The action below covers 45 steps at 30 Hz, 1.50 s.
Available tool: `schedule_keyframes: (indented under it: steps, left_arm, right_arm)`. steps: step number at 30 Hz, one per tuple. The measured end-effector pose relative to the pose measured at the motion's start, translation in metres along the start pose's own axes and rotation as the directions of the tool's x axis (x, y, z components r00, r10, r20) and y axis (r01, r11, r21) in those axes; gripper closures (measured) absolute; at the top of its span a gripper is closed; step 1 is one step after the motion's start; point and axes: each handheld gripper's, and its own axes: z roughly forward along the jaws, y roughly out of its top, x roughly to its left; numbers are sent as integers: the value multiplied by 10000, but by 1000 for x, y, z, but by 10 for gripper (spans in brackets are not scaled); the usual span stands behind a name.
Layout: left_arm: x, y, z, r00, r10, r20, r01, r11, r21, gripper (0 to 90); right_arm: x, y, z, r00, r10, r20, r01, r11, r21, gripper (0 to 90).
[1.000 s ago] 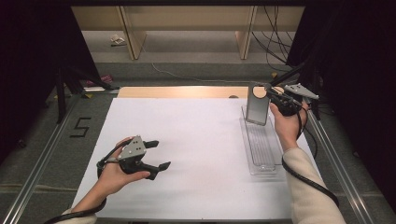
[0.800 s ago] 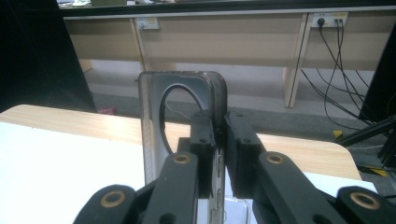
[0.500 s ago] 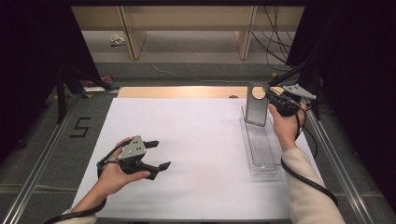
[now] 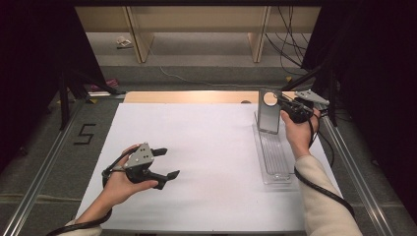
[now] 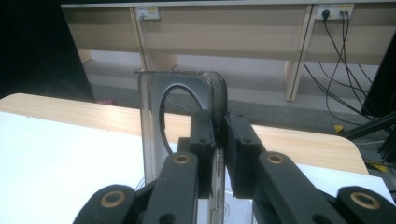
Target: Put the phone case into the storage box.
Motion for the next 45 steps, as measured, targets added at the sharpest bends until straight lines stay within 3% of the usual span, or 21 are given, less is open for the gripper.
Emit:
schedule_keyframes:
  steps: [45]
  left_arm:
    - [0, 0, 0, 10000, 14, -9, -14, 10000, 31, 140]
  right_arm:
    - [0, -6, 9, 9997, -217, -54, 218, 9997, 137, 820]
